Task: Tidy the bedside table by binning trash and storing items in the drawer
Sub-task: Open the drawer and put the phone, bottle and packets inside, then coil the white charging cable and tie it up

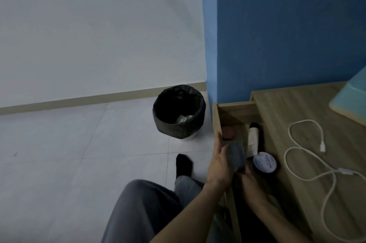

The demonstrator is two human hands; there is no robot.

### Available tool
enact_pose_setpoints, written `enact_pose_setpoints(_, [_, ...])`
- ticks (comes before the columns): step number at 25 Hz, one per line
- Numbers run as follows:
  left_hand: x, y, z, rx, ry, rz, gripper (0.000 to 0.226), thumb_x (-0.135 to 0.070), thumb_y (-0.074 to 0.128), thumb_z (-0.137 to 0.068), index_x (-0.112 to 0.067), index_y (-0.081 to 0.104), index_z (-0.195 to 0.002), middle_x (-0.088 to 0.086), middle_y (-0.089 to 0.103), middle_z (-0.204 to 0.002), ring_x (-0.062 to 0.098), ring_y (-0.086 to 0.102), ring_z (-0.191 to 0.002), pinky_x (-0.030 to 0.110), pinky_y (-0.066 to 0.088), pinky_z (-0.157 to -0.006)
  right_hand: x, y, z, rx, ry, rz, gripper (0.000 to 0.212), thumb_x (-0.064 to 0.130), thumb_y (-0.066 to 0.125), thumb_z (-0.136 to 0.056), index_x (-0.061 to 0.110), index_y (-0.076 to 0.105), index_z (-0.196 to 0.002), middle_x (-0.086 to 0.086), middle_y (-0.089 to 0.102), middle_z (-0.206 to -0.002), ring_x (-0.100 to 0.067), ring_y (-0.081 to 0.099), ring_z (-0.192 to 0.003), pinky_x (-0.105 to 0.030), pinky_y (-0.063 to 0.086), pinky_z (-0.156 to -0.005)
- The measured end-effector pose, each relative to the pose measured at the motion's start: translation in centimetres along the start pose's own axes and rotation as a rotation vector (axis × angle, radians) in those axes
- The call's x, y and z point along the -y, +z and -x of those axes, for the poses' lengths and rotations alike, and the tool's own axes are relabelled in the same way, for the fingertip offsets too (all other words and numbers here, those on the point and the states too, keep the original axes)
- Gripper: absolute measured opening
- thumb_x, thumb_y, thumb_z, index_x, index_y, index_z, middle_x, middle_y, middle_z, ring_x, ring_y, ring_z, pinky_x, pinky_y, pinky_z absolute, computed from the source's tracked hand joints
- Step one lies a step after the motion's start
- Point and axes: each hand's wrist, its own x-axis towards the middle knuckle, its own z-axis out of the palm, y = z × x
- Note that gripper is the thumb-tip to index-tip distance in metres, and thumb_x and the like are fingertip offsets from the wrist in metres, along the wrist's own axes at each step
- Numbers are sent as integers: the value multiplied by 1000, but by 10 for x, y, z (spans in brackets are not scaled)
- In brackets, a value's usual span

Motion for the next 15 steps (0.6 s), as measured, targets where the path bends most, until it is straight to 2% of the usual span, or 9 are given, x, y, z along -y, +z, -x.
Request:
enact_pose_setpoints(1, [-2,0,1,1,-2,5,58,-18,60,-87,-19,36,-141,-15,-21,-156,13,39,-134,29,43,-103,-3,27,-12,-47,-150,399,52,10,48,-85,-3,31,-132,-10,55,-121,-5,46,-120,-8,26,-103])
enact_pose_setpoints(2, [-4,-1,2,1,-2,10,55,-17,57,-89,-18,37,-140,-14,-21,-157,14,39,-135,30,43,-103,-7,39,-17,-155,-257,541,62,9,53,-83,-2,27,-138,-34,44,-127,-17,46,-120,-19,34,-104])
enact_pose_setpoints(3, [-5,-1,3,6,-5,12,52,-16,54,-90,-17,37,-140,-12,-21,-157,14,37,-136,30,42,-104,-19,51,-23,-117,-234,358,65,13,55,-84,3,26,-142,-35,36,-134,-26,45,-121,-25,38,-104])
enact_pose_setpoints(5, [-4,0,5,5,3,13,47,-18,51,-92,-16,40,-137,-10,-18,-158,13,31,-139,28,39,-106,-58,30,-5,-67,-233,-380,52,10,57,-82,9,44,-133,-13,41,-135,-25,46,-120,-19,37,-101])
enact_pose_setpoints(8, [-3,1,11,34,23,-3,46,-33,57,-90,-16,46,-131,-8,-5,-159,13,34,-137,26,38,-106,-53,-61,22,-344,-154,-585,33,-5,61,-66,4,67,-96,-13,58,-115,-31,58,-103,-25,42,-91])
enact_pose_setpoints(10, [-2,2,16,70,13,-28,52,-45,56,-86,-16,47,-129,-6,9,-157,14,36,-136,27,38,-108,-74,-99,17,-560,-38,-522,30,-8,64,-64,0,66,-93,-23,60,-107,-37,60,-95,-30,38,-84])
enact_pose_setpoints(11, [-4,3,17,81,6,-4,49,-42,56,-88,-16,47,-129,-4,15,-156,16,37,-136,30,39,-109,-89,-113,14,-572,33,-420,32,-5,66,-67,-1,65,-99,-25,60,-109,-40,58,-98,-33,36,-84])
enact_pose_setpoints(13, [-13,3,20,96,4,24,44,-29,54,-91,-19,43,-133,-3,20,-156,20,34,-139,37,38,-111,-113,-120,12,-405,186,-286,35,11,66,-75,1,63,-109,-25,59,-114,-41,52,-106,-39,40,-87])
enact_pose_setpoints(15, [-29,2,20,108,2,-20,47,-20,50,-92,-21,40,-138,-5,16,-158,19,23,-144,38,29,-116,-128,-125,12,-338,203,-239,30,13,63,-79,1,65,-106,-24,59,-114,-40,54,-105,-41,44,-88])
